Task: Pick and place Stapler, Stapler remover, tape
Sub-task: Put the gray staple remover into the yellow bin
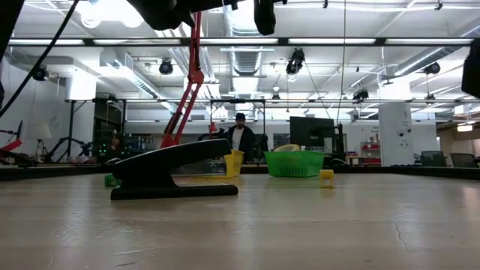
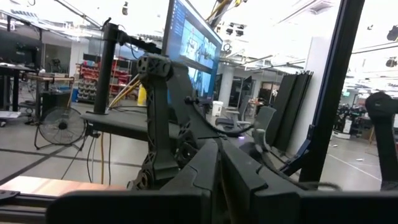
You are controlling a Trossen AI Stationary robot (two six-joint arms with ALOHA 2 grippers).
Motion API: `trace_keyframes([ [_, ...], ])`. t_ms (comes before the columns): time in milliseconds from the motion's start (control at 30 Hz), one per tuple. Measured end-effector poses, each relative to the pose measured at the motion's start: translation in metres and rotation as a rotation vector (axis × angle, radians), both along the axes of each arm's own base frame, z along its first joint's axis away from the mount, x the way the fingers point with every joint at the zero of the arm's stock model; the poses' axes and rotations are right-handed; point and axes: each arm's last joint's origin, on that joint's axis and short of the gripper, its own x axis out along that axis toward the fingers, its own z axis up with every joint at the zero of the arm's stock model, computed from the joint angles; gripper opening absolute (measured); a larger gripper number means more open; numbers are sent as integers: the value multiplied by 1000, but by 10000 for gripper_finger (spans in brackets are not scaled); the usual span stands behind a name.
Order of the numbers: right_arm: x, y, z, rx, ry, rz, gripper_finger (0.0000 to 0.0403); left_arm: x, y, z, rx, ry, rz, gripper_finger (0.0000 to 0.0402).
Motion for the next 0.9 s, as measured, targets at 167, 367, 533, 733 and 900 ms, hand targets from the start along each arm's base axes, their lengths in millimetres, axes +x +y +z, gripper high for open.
trace_keyframes([
  [167,3,3,-1,-70,90,52,163,0,0,0,-1,2,-1,23],
  [367,9,8,11,-77,72,79,172,0,0,0,-1,1,-2,23],
  [533,8,6,22,-148,90,87,169,0,0,0,-1,2,-3,23],
  [733,-4,-2,12,-277,244,78,169,0,0,-1,0,2,-3,23],
  [900,-2,-1,10,-261,234,66,168,0,0,-1,0,4,-3,23],
])
